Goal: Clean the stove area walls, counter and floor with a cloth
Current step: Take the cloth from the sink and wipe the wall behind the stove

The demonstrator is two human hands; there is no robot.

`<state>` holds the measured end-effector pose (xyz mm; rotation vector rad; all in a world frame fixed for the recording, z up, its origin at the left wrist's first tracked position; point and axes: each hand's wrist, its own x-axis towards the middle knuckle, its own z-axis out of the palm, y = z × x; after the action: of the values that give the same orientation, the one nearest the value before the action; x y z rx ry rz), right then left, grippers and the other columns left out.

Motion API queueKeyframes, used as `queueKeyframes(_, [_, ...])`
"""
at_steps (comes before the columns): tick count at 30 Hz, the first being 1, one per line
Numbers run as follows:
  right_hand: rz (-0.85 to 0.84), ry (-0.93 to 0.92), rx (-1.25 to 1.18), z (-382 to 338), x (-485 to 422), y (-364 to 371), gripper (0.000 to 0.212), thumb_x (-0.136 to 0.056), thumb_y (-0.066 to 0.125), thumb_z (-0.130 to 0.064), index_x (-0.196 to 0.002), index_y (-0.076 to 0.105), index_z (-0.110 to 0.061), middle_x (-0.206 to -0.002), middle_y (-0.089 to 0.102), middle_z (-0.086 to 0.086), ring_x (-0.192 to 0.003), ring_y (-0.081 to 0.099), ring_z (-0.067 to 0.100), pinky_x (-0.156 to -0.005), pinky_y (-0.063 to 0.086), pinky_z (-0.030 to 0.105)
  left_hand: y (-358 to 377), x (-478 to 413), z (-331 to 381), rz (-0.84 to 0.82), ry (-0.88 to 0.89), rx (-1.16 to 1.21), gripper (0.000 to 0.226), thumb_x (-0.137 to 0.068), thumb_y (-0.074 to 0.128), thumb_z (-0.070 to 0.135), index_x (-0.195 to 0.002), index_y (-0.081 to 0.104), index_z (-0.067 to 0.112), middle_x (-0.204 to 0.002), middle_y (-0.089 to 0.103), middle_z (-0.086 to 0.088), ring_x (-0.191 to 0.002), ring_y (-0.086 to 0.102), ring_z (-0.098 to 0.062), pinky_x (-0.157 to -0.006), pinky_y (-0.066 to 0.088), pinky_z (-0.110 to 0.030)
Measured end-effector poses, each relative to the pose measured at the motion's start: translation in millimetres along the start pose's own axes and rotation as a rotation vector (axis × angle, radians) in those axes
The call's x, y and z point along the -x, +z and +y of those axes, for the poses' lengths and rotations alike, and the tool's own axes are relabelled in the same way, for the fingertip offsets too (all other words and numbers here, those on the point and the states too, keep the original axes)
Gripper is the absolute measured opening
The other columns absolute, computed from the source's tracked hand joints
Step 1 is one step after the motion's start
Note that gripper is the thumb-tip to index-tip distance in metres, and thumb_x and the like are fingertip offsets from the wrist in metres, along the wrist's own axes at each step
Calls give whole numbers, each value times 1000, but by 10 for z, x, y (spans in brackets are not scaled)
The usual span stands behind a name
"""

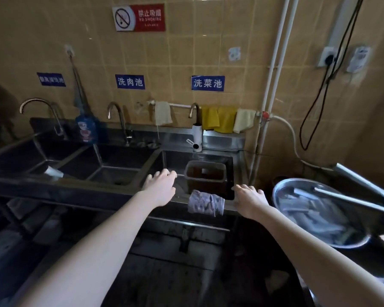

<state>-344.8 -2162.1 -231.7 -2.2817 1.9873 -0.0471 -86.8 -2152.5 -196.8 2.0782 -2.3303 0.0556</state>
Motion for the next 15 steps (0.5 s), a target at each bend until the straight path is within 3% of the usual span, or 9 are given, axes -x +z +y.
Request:
queueKeyframes(10, [-110, 32, -70, -251, -1242, 832, 40, -90, 48, -25, -129, 41, -20, -133, 48, 2, -125, 42, 25, -100, 32, 42, 960, -1146, -385, -132, -24, 83, 32, -94, 44, 25, -126, 42, 20, -130, 45, -3, -120, 44, -26, -100, 32, -41])
queueKeyframes(15, [-221, 29, -87, -295, -1682, 1308, 54, -89, 52, -23, -140, 33, -22, -143, 41, 1, -130, 39, 25, -103, 30, 42, 1453, -1484, -590, -187, -52, 123, 33, -94, 43, 22, -127, 42, 21, -132, 44, -3, -120, 46, -26, -100, 34, -41])
